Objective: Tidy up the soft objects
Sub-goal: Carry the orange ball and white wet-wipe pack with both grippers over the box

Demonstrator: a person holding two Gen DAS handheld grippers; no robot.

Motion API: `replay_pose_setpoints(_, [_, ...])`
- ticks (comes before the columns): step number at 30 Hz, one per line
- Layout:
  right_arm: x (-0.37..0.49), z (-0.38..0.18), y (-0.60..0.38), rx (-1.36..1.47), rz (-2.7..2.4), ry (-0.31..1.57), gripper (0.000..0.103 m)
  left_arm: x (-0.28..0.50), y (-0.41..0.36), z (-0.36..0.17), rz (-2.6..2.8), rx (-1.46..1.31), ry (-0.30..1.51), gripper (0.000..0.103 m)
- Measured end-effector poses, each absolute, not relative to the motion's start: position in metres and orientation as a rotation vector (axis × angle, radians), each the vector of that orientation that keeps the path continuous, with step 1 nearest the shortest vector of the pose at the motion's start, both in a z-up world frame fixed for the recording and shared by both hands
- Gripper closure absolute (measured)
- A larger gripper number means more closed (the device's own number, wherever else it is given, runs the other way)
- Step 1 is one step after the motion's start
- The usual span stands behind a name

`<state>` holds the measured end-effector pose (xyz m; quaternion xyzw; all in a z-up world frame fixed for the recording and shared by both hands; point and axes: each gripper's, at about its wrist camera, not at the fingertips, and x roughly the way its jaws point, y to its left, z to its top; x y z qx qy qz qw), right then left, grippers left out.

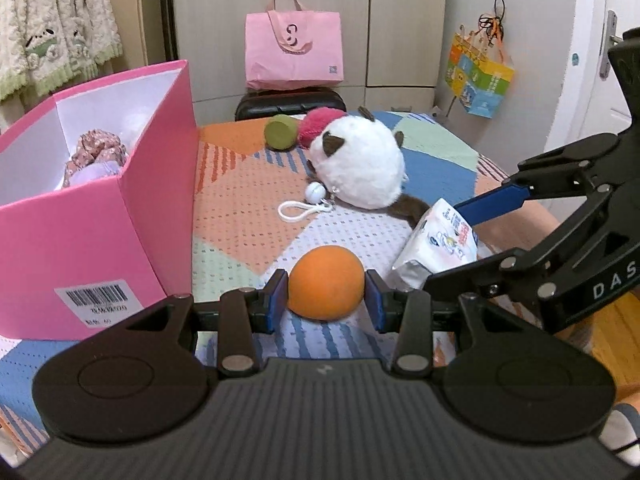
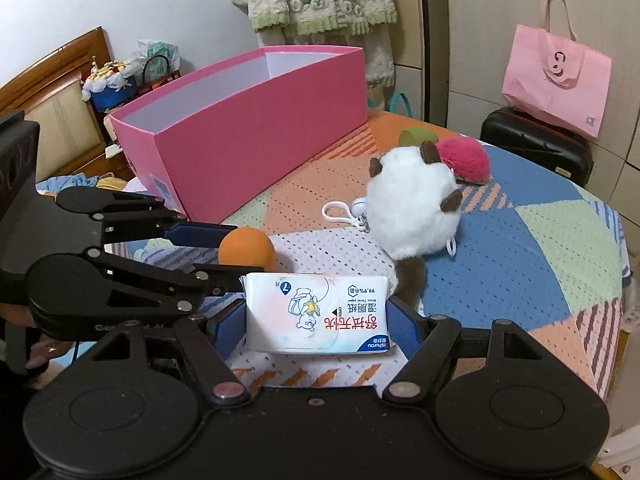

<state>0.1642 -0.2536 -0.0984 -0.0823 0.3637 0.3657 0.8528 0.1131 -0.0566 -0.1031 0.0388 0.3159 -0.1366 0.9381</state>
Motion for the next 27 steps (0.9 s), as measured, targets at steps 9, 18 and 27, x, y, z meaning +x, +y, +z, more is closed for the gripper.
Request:
replay_pose_setpoints(9, [0.145, -0.098, -0.252, -0.147, 0.720, 0.794, 0.024, 0.098, -0.042, -0.095, -0.317, 0.042, 0.684, 0.063])
replay_pose_setpoints(18, [0.127, -0.087, -0.246, -0.066, 0.757, 0.800, 0.024, 0.079, -0.022, -0.081, -0.331, 0.033, 0.717, 0.063])
replay_pose_setpoints(27, [0.107, -0.065, -0.224, -0.043, 0.836, 0.764, 0.024, 0.052, 0.015, -0.059, -0.293, 0.006, 0.688, 0.063])
